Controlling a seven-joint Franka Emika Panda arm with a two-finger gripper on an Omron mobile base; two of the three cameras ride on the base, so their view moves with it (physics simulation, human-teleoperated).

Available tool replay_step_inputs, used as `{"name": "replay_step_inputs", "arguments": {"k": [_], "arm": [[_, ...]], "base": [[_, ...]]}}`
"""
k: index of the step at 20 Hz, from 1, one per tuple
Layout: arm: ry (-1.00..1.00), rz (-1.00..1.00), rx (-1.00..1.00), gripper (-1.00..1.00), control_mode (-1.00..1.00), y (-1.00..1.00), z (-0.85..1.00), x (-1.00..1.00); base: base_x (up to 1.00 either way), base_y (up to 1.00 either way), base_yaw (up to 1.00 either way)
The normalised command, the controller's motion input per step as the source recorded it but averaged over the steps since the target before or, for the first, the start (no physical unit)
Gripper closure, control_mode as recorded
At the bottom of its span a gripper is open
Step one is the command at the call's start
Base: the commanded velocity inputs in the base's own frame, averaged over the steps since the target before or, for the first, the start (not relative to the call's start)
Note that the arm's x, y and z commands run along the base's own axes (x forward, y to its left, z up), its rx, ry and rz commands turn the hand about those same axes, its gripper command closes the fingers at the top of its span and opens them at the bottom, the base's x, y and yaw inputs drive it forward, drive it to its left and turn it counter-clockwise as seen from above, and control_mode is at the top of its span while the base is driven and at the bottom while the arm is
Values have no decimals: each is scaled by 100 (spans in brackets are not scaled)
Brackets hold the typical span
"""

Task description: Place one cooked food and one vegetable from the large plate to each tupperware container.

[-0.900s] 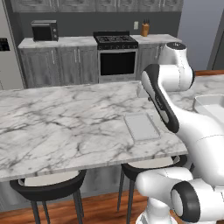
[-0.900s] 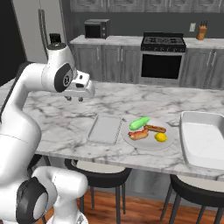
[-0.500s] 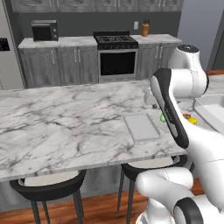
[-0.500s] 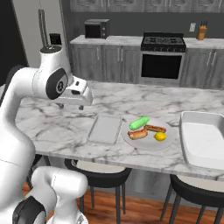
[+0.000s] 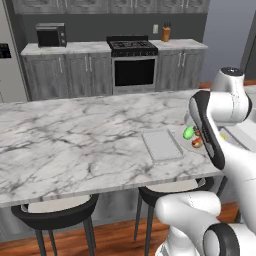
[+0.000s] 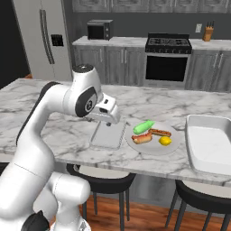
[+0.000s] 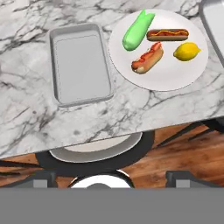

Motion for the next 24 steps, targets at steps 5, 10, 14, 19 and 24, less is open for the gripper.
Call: {"name": "replay_step_inputs", "arguments": {"k": [5,10,14,19,24], "arm": [[6,-17,3,-100,-100,-81,-22,66],[3,-15,0,-100,-100,-56,-31,70],[-1,-13,0,-100,-100,-6,-36,82],[0,-18,0,-100,-100,0,-39,74],[0,-11,0,-100,-100,0,-45,51]], "base": [[0,0,0],[0,0,0],[0,0,0],[0,0,0],[0,0,0]]}}
